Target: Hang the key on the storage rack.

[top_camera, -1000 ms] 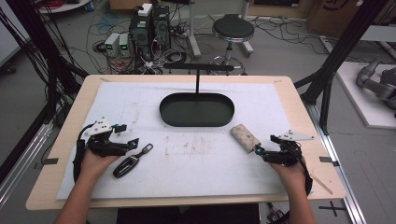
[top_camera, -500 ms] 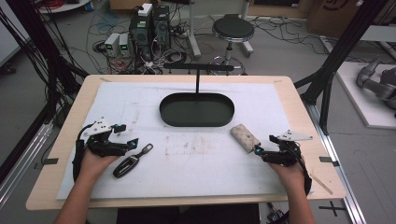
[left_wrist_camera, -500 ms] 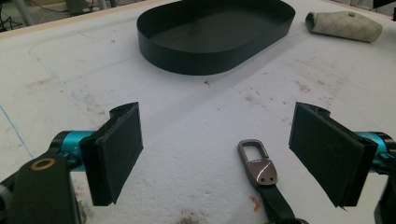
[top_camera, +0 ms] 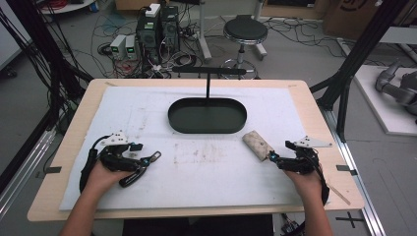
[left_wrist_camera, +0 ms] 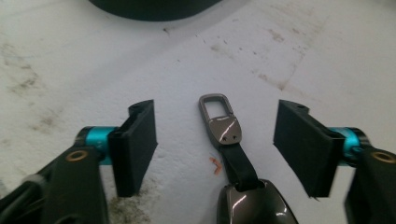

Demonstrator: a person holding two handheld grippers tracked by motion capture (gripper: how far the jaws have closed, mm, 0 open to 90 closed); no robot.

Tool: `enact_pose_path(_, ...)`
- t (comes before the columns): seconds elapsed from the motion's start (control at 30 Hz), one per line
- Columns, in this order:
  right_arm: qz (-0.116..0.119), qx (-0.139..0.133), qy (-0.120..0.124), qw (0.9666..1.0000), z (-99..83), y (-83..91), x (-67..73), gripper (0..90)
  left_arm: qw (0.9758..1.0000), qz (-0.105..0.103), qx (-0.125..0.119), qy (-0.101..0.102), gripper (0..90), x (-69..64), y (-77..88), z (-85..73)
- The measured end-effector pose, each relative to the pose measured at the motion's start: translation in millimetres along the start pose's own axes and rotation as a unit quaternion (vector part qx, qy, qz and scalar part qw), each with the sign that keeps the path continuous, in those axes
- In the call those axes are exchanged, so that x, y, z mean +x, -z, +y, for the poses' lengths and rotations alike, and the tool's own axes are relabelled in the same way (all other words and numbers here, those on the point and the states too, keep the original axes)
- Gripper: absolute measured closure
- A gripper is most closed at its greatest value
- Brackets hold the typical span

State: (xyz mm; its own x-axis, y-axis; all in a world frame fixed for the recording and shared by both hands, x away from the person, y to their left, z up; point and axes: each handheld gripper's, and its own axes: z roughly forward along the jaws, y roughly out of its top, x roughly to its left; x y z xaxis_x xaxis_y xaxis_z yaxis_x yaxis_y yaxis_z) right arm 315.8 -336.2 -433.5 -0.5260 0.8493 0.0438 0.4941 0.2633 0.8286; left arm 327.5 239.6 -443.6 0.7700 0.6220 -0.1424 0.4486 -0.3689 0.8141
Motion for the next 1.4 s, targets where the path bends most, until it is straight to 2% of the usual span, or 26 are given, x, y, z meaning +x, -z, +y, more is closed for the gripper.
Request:
enact_pose_path(0.07, 0.002, 0.001, 0.002, 1.0000, 0.3, -1.1, 0.5, 19.7, 0.9999, -0.002, 0.013, -0.005, 39.2, -0.8, -1.8, -0.5)
enact_pose_path(0.3, -0.002, -0.001, 0.002, 1.0000, 0.9, -0.3, 0.4, 19.7, 0.9983, -0.006, 0.051, -0.028, 48.8, -4.7, -8.2, -2.6)
enact_pose_path(0.33, -0.002, -0.001, 0.003, 1.0000, 0.8, -0.2, 0.0, 19.7, 0.9980, -0.001, 0.052, -0.035, 51.3, -5.3, -8.3, -2.8)
enact_pose_path(0.37, -0.002, -0.001, 0.002, 1.0000, 0.7, 0.0, 0.0, 19.7, 0.9981, 0.000, 0.051, -0.034, 53.2, -5.5, -8.0, -2.6)
enact_pose_path(0.4, -0.002, -0.001, 0.002, 1.0000, 0.6, 0.0, -0.1, 19.7, 0.9980, -0.005, 0.052, -0.035, 56.6, -5.2, -7.5, -2.6)
enact_pose_path(0.43, -0.004, -0.001, 0.002, 1.0000, 0.4, 0.2, -0.5, 19.7, 0.9980, -0.009, 0.052, -0.035, 65.0, -5.9, -7.3, -3.0)
enact_pose_path(0.47, -0.004, -0.001, 0.002, 1.0000, 0.4, 0.2, -0.5, 19.7, 0.9977, -0.011, 0.054, -0.040, 65.0, -6.7, -7.3, -3.0)
enact_pose_path(0.57, -0.005, -0.002, 0.000, 1.0000, 0.4, -0.1, -0.4, 19.7, 0.9966, -0.015, 0.059, -0.055, 78.1, -9.4, -7.3, -2.6)
enact_pose_path(0.67, -0.004, -0.002, 0.000, 1.0000, 0.3, -0.8, -0.1, 19.7, 0.9951, -0.015, 0.061, -0.076, 80.1, -11.3, -7.6, -2.3)
enact_pose_path(0.77, -0.002, -0.001, -0.002, 1.0000, 0.0, -1.5, 0.2, 19.7, 0.9950, -0.022, 0.062, -0.075, 81.9, -11.7, -6.8, -1.5)
enact_pose_path(0.83, -0.002, -0.001, -0.002, 1.0000, -0.1, -1.6, 0.6, 19.7, 0.9957, -0.031, 0.055, -0.068, 83.9, -10.5, -4.9, -0.8)
enact_pose_path(0.93, -0.006, -0.002, -0.002, 1.0000, 0.2, -1.0, 0.9, 19.7, 0.9970, -0.031, 0.040, -0.058, 87.0, -9.3, -1.2, 1.9)
enact_pose_path(1.03, -0.008, -0.004, -0.005, 0.9999, 0.5, -1.4, 1.2, 19.7, 0.9973, -0.026, 0.030, -0.062, 87.8, -9.9, 0.9, 6.1)
enact_pose_path(1.13, -0.005, -0.006, -0.003, 1.0000, 1.9, -3.1, 2.5, 19.7, 0.9979, -0.022, 0.000, -0.061, 87.9, -11.3, 4.3, 11.3)
enact_pose_path(1.17, -0.005, -0.007, -0.002, 1.0000, 2.3, -3.2, 2.8, 19.7, 0.9978, -0.018, -0.021, -0.061, 87.9, -10.7, 6.8, 15.5)
enact_pose_path(1.2, -0.003, -0.006, -0.003, 1.0000, 2.7, -3.4, 3.4, 19.7, 0.9978, -0.018, -0.021, -0.061, 88.0, -10.7, 6.8, 15.5)
enact_pose_path(1.23, -0.003, -0.008, -0.001, 1.0000, 3.0, -4.0, 3.3, 19.7, 0.9977, -0.019, -0.030, -0.057, 88.0, -10.0, 8.0, 18.8)
enact_pose_path(1.4, -0.003, -0.010, -0.003, 0.9999, 3.8, -4.3, 3.2, 19.7, 0.9960, -0.009, -0.065, -0.061, 88.0, -5.3, 13.6, 32.4)
